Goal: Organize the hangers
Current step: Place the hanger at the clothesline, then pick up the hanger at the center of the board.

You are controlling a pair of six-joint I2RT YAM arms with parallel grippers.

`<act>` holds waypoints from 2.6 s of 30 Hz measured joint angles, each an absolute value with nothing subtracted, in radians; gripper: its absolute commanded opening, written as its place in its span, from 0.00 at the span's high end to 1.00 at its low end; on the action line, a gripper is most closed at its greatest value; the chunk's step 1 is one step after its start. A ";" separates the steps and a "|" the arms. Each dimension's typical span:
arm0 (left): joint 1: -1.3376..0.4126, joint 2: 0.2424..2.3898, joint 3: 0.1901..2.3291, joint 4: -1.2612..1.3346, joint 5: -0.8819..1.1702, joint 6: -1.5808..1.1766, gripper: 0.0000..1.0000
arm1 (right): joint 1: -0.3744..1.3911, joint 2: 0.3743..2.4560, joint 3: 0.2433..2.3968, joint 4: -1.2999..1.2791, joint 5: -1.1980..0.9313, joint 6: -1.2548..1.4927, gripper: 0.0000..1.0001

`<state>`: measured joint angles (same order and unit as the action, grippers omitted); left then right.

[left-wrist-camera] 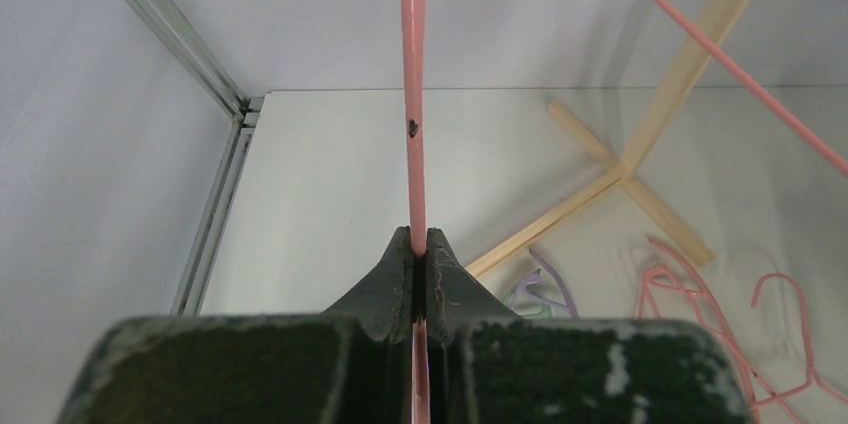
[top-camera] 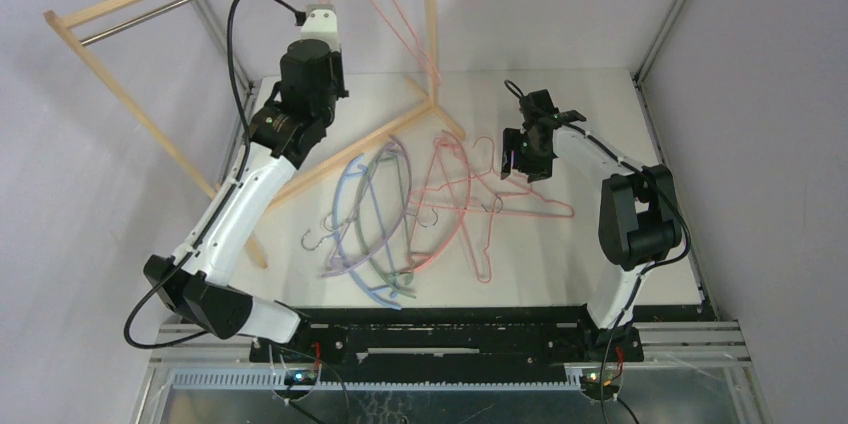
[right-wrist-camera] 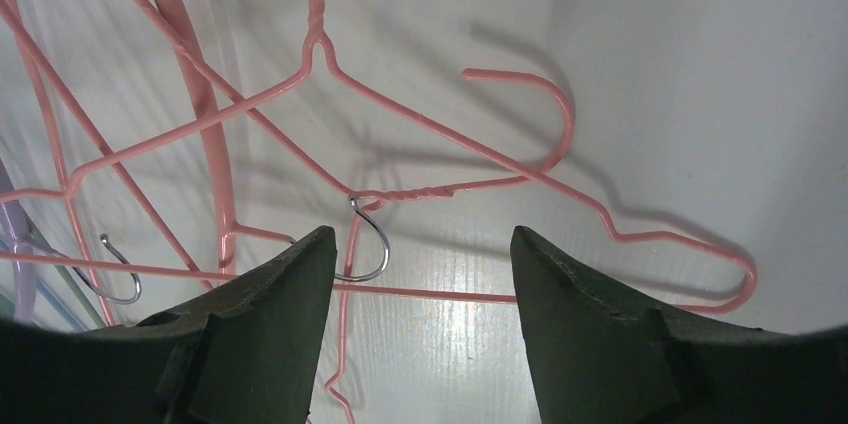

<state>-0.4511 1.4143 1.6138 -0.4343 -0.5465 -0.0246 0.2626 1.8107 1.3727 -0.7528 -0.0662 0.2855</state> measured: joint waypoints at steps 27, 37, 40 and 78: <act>-0.425 1.571 1.722 -0.601 -0.255 -0.079 0.07 | 0.263 1.811 1.373 -0.765 -0.062 0.286 0.22; -0.425 1.399 1.630 -0.586 -0.215 -0.080 0.01 | 0.263 1.816 1.349 -0.761 -0.026 0.292 0.21; -0.425 1.317 1.592 -0.586 -0.212 -0.080 0.00 | 0.263 1.844 1.352 -0.752 -0.008 0.292 0.22; -0.425 0.921 1.093 -0.656 0.068 -0.213 0.01 | 0.345 2.040 1.470 -0.770 0.120 0.284 0.97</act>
<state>-0.4252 0.9207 1.0931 -0.6559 0.0677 -0.2134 0.3447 2.0403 1.4704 -0.7696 0.1204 0.2836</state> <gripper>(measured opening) 0.995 0.128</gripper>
